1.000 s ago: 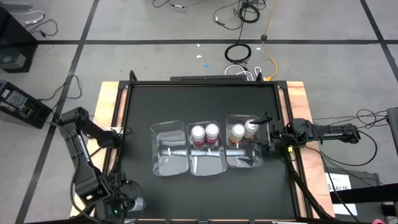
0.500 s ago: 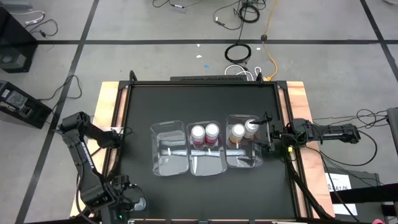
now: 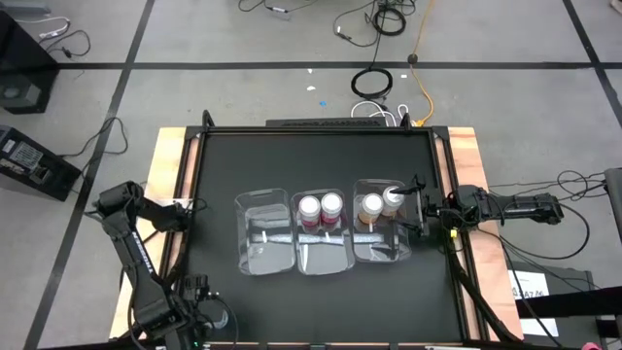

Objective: Sort soda cans
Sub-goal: Put the right white soda can into the left transparent bin

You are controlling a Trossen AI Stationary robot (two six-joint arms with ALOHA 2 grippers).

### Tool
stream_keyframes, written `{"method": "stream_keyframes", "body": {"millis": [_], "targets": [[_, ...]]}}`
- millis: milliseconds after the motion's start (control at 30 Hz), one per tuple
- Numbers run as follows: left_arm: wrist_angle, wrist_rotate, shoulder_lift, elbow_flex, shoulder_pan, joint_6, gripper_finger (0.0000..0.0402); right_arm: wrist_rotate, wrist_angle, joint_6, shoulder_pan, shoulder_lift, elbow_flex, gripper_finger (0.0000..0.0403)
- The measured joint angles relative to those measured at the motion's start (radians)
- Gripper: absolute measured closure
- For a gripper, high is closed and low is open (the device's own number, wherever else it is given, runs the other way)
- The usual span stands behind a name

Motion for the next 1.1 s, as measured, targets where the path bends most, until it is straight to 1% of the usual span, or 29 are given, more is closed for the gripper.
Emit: {"method": "stream_keyframes", "body": {"millis": [100, 167, 367, 433, 633, 867, 967, 1100], "targets": [[-0.003, -0.006, 0.000, 0.000, 0.000, 0.000, 0.0123, 0.000, 0.000, 0.000, 0.000, 0.000, 0.000, 0.0005], [-0.003, -0.007, 0.000, 0.000, 0.000, 0.000, 0.0135, 0.000, 0.000, 0.000, 0.000, 0.000, 0.000, 0.0005], [-0.003, -0.008, -0.001, 0.000, 0.000, -0.006, 0.0135, 0.000, 0.000, 0.000, 0.000, 0.000, 0.000, 0.0005], [-0.006, -0.008, -0.004, 0.000, 0.000, -0.012, 0.0128, 0.000, 0.000, 0.000, 0.000, 0.000, 0.000, 0.0005], [-0.059, -0.014, -0.041, 0.029, 0.001, -0.052, 0.0119, 0.000, 0.000, 0.000, 0.000, 0.000, 0.000, 0.0005], [-0.180, -0.022, -0.112, 0.099, 0.028, -0.087, 0.0119, 0.000, 0.000, 0.000, 0.000, 0.000, 0.000, 0.0005], [-0.245, -0.022, -0.136, 0.137, 0.067, -0.087, 0.0124, 0.000, 0.000, 0.000, 0.000, 0.000, 0.000, 0.0005], [-0.377, -0.023, -0.159, 0.205, 0.136, -0.079, 0.0125, 0.000, 0.000, 0.000, 0.000, 0.000, 0.000, 0.0005]]}}
